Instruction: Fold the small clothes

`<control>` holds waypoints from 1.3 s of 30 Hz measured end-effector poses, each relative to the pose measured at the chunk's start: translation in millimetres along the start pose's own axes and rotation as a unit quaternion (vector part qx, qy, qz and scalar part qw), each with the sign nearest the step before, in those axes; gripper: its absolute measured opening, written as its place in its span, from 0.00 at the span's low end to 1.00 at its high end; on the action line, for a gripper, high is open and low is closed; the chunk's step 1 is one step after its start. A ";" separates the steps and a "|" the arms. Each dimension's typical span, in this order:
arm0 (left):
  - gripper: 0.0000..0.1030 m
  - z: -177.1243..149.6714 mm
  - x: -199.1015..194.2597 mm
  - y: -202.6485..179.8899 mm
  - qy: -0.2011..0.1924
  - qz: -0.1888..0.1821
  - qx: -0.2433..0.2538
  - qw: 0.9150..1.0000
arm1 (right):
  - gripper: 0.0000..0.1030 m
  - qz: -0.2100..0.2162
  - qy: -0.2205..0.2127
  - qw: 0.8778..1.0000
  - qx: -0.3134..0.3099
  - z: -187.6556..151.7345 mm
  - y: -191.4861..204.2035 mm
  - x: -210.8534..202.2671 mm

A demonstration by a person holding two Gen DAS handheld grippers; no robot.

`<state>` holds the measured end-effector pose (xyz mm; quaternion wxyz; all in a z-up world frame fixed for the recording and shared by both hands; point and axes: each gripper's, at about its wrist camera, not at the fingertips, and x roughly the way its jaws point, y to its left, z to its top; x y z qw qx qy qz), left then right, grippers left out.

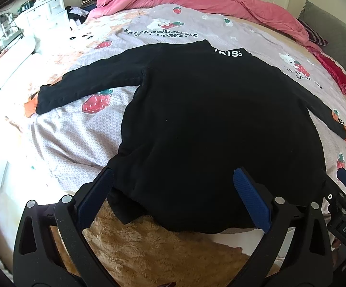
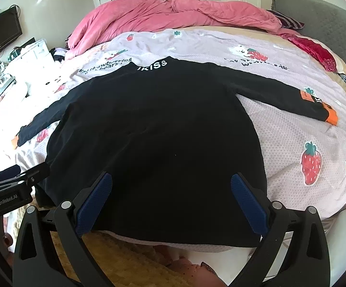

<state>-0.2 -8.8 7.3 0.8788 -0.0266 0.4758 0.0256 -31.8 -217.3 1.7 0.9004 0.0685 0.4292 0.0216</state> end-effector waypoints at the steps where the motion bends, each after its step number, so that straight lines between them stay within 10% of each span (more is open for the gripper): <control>1: 0.91 0.1 -0.2 -0.4 0.000 0.000 0.001 1.000 | 0.96 0.000 0.000 1.000 0.000 0.0 0.0 0.0; 39: 0.91 10.5 11.9 -3.1 0.005 0.015 0.007 1.000 | 0.96 -0.005 -0.005 1.000 0.001 8.0 -0.4 4.7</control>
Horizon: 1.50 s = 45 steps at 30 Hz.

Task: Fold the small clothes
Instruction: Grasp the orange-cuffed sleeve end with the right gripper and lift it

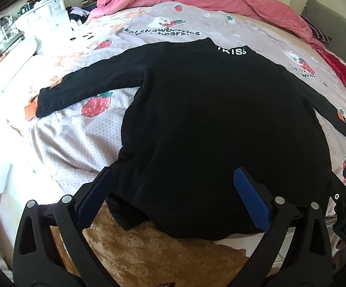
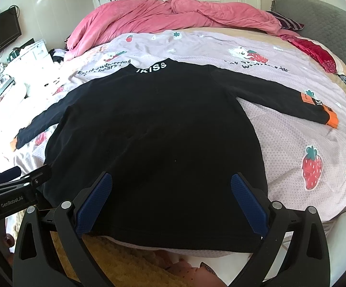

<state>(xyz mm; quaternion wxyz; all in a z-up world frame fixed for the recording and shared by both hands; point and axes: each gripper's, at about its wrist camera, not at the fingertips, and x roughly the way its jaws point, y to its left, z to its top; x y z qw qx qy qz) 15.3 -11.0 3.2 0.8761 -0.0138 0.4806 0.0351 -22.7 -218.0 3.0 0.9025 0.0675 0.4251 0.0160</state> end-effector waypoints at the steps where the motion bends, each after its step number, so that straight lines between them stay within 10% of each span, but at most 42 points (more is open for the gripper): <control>1: 0.91 2.3 0.6 -0.9 -0.001 0.001 0.000 1.000 | 0.96 -0.001 0.000 1.000 0.001 1.5 -1.1 1.0; 29: 0.91 71.5 68.5 -52.6 0.039 0.014 0.038 0.998 | 0.96 -0.046 0.006 0.995 0.090 66.8 -94.9 60.4; 45: 0.91 112.0 110.8 -73.9 0.061 0.001 0.058 0.996 | 0.96 -0.130 0.017 0.959 0.250 74.2 -232.1 85.4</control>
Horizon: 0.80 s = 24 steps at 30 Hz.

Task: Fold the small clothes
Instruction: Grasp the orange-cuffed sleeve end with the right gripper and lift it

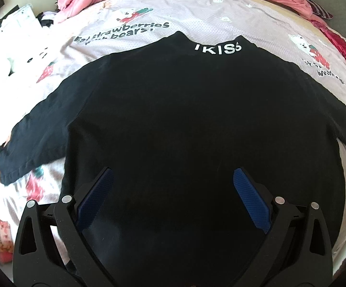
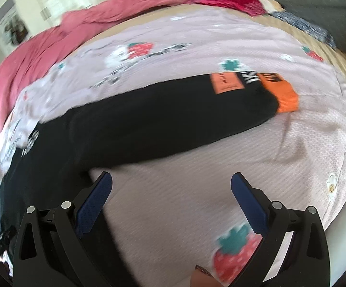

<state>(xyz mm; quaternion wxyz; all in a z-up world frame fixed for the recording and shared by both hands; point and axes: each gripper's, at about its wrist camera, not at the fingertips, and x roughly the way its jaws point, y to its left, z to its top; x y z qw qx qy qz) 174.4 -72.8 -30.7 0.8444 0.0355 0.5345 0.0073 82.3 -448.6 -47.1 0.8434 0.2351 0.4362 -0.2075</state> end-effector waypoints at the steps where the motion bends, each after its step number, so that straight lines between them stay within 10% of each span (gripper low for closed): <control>1: 0.91 2.8 1.2 -2.0 0.000 -0.001 0.000 1.000 | 0.96 -0.003 0.000 1.000 0.007 3.7 -5.4 2.1; 17: 0.91 40.1 26.3 -29.3 0.008 -0.003 0.009 1.000 | 0.91 0.026 -0.013 0.985 0.169 59.7 -99.0 58.4; 24: 0.91 44.7 25.0 -28.2 0.005 -0.006 0.003 1.000 | 0.28 0.050 -0.063 0.973 0.214 68.4 -123.6 60.8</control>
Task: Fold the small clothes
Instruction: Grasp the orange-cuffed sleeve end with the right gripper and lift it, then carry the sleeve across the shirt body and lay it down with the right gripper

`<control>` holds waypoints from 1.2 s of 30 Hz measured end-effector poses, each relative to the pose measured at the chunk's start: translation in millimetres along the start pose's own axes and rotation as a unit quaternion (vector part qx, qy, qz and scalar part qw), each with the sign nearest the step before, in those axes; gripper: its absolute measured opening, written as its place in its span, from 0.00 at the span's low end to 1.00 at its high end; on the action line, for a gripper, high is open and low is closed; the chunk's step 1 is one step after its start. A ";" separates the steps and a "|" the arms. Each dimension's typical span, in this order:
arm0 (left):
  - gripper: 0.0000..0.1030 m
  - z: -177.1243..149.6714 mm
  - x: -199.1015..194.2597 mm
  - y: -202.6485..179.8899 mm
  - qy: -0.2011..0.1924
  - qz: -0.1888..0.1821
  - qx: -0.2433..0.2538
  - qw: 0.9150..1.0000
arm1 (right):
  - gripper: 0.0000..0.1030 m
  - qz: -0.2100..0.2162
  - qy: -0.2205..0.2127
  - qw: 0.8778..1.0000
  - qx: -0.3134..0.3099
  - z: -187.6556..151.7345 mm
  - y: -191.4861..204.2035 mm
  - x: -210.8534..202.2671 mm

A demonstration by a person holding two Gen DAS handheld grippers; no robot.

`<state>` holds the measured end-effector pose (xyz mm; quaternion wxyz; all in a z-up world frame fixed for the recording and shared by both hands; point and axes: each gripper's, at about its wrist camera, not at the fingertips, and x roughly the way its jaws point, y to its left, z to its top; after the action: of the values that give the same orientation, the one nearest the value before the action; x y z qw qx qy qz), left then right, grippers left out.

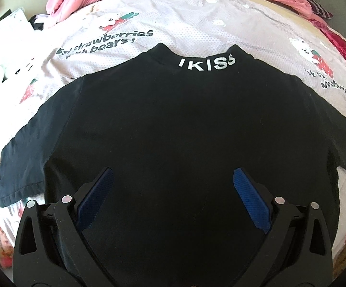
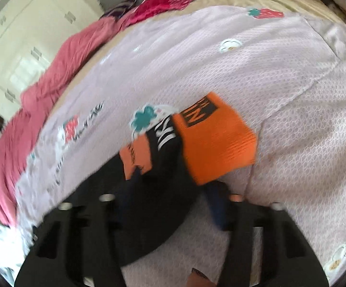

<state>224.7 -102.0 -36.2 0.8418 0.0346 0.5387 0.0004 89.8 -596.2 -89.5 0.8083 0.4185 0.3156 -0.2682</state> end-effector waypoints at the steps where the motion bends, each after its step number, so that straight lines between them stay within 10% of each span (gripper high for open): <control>1: 0.91 0.6 -0.1 1.1 0.000 -0.002 -0.003 1.000 | 0.16 0.006 -0.006 1.000 -0.002 0.0 0.3 -2.0; 12: 0.91 4.5 -8.1 30.4 -0.012 -0.031 -0.051 0.998 | 0.12 0.139 -0.048 0.980 -0.135 -27.1 89.7 -58.1; 36: 0.91 -2.1 -32.4 129.0 -0.041 -0.139 -0.174 0.974 | 0.12 0.277 0.074 0.905 -0.314 -198.5 287.1 -74.5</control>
<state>214.0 25.6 -0.1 0.8481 -0.1879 0.4948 -0.0245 184.4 -270.4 21.4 0.9138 0.2324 0.3139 0.1111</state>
